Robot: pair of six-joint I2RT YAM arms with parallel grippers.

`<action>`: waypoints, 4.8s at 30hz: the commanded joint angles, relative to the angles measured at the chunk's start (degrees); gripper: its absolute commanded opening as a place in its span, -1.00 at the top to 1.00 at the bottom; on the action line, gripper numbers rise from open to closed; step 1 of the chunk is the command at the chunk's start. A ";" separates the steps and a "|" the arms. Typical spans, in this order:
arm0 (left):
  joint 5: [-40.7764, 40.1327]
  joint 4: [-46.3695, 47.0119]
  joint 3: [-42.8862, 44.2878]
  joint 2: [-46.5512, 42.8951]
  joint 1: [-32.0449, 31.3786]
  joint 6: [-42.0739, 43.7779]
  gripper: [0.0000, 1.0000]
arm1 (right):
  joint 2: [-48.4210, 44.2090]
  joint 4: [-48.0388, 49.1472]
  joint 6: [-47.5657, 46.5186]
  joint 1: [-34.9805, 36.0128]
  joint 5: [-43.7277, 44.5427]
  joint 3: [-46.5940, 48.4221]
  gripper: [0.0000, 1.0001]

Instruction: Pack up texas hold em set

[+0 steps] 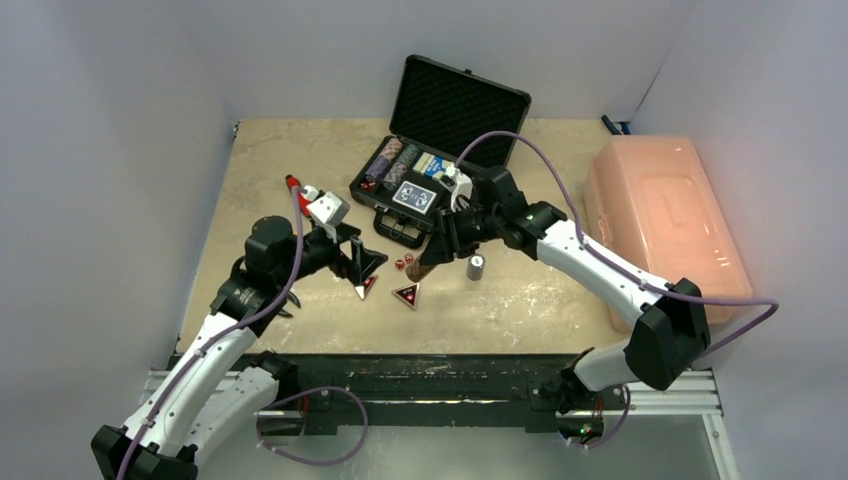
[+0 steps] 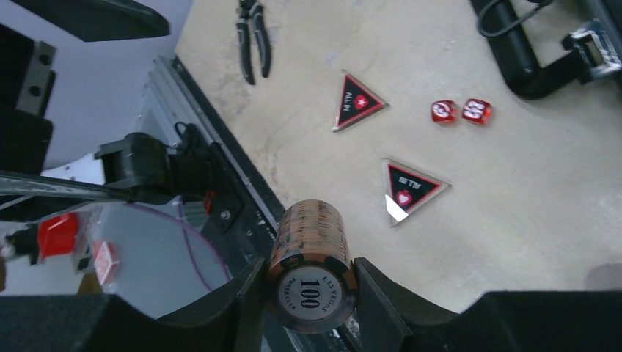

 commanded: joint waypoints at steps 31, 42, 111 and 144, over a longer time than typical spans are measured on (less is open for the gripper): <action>14.73 17.98 -8.00 3.47 -7.30 16.86 -0.51 | 4.28 5.22 3.64 -0.08 -14.95 8.03 1.00; 12.21 20.02 -7.21 6.69 -8.48 14.75 -0.41 | 5.25 6.21 4.48 0.47 -15.73 8.55 1.00; -3.06 -2.84 7.58 13.47 -10.71 4.68 1.00 | -14.91 0.34 5.10 2.42 38.32 1.68 -0.98; -10.05 -25.72 37.86 40.31 -9.26 -3.06 1.00 | -22.58 2.04 2.25 2.35 61.41 -3.93 -0.98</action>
